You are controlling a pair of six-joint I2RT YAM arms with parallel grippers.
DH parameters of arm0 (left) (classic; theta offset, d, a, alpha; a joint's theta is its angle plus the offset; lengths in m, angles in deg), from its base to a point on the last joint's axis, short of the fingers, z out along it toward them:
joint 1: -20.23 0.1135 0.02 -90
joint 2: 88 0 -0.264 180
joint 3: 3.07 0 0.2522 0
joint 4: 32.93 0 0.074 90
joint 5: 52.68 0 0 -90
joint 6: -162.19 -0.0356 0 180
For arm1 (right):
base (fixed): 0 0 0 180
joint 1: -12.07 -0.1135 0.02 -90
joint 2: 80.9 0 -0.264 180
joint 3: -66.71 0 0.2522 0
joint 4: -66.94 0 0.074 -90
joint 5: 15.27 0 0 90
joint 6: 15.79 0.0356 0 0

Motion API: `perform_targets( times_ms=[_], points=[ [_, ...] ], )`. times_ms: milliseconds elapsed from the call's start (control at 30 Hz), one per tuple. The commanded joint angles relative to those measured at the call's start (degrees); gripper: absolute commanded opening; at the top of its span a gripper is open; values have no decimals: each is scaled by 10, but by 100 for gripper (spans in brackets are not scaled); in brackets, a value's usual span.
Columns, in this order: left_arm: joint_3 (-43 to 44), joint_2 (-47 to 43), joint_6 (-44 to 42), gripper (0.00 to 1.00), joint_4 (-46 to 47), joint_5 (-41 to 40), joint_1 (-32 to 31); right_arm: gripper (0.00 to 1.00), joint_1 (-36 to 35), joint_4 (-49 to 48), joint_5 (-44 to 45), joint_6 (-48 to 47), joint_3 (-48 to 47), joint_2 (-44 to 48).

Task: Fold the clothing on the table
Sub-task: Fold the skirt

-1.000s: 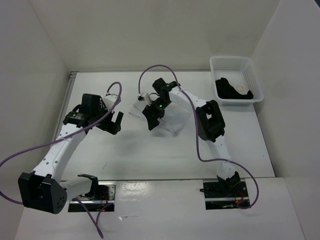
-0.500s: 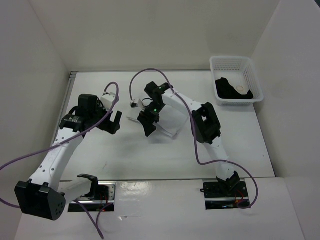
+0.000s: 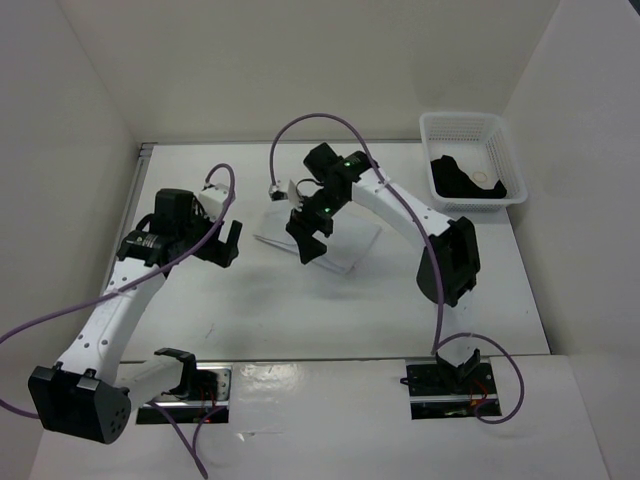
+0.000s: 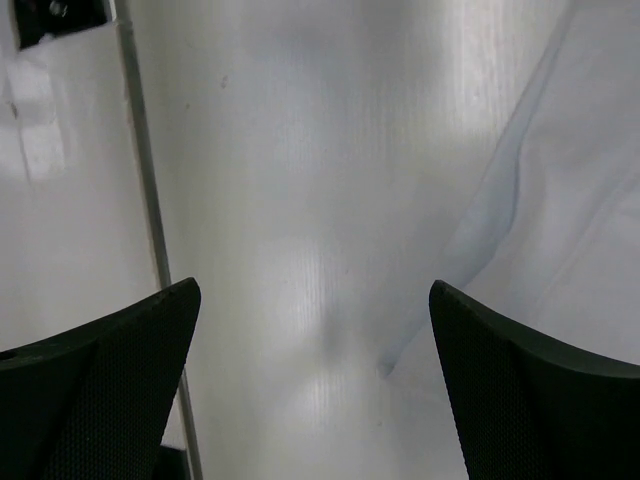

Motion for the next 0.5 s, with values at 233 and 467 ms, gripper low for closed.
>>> perform_targets(
  times_ms=[233, 467],
  points=[
    [-5, -14, 15, 100, 17, -20, 2, 99, -4, -231, 146, 212, 83, 11],
    [-5, -14, 15, 100, 17, -20, 2, 99, -4, -247, 158, 217, 83, -29]
  ],
)
